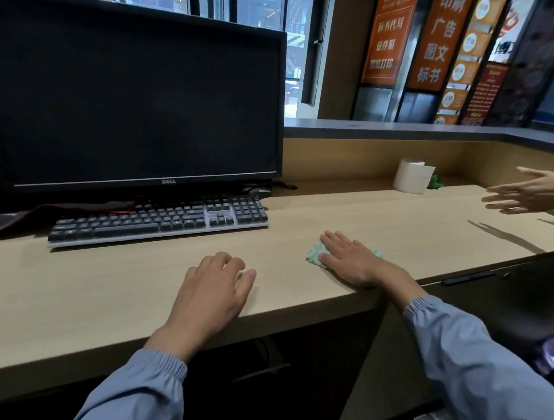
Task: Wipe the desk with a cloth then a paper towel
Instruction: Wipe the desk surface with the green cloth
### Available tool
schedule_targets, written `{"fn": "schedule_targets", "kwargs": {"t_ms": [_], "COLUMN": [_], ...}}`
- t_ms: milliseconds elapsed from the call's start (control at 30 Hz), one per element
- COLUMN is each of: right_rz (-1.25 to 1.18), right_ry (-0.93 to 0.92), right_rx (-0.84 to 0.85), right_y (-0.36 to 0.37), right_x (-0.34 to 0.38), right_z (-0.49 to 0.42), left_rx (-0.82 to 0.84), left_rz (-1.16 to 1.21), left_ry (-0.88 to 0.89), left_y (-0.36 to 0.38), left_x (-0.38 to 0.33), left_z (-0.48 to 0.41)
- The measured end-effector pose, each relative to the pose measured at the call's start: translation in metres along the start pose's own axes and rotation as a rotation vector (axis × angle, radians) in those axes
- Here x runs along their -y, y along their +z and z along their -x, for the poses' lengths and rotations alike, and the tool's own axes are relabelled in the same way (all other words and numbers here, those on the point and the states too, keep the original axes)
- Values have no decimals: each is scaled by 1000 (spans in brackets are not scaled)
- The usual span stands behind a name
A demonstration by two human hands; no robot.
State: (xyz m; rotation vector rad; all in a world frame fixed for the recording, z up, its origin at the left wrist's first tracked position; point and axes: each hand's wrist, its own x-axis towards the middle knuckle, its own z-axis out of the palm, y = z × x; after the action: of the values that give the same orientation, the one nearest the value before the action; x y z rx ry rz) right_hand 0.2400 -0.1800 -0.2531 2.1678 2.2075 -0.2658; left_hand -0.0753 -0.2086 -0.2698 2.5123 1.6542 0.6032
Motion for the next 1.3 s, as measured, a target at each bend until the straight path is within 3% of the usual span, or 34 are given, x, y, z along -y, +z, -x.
{"fn": "schedule_targets", "kwargs": {"t_ms": [133, 233, 367, 467, 533, 633, 733, 967, 1300], "right_rz": [-18, -83, -152, -149, -98, 1, 14, 19, 13], "right_ry": [87, 269, 419, 327, 145, -71, -60, 44, -30], "right_rx": [-53, -110, -74, -90, -131, -34, 18, -59, -35], "right_y": [2, 13, 19, 1, -6, -2, 1, 13, 22], "right_x": [9, 32, 54, 45, 28, 11, 12, 47, 145], "right_z": [-6, -4, -1, 3, 6, 10, 4, -6, -15], "left_rx": [-1, 5, -13, -33, -45, -49, -46, -123, -156], "left_rz": [0, 8, 24, 39, 47, 60, 86, 120, 10], "left_ry": [-7, -5, -2, 6, 14, 22, 24, 12, -82], "left_y": [1, 4, 8, 9, 11, 11, 8, -5, -22], "left_x": [-1, -3, 2, 5, 5, 6, 6, 25, 70], "left_z": [0, 0, 3, 4, 4, 5, 5, 9, 33]}}
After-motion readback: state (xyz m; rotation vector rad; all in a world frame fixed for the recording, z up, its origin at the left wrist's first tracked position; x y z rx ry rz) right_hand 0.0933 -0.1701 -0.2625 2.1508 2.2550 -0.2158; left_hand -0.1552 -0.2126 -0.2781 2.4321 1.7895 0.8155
